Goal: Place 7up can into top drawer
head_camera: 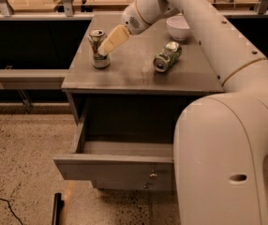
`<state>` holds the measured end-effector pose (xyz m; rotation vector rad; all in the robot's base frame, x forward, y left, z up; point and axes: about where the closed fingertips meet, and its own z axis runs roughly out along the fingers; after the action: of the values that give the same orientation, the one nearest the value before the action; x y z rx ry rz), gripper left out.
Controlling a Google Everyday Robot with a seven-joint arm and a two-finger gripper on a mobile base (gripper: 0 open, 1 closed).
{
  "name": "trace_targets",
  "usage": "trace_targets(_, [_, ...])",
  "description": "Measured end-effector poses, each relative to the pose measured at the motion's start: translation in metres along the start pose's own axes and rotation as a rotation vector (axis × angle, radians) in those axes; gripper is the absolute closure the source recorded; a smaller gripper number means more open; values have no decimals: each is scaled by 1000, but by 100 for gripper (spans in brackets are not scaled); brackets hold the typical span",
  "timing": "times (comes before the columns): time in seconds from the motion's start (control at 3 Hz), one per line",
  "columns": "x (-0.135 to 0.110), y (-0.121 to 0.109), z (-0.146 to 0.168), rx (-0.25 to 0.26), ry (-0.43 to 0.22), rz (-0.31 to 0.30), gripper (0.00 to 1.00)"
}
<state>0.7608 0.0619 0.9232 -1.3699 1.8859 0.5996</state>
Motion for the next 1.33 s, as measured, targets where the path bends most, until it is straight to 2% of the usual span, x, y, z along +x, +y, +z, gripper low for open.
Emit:
trace_targets(0.33, [-2,1,20,-40,-2,-1,0])
trace_targets(0.67, [-5,2,39,-76,-8,-13,18])
trace_targets(1.0, [-6,3,49,-96,-10,-30,41])
trace_targets(1.33, [-4,-2,36,-68,-13,-40,64])
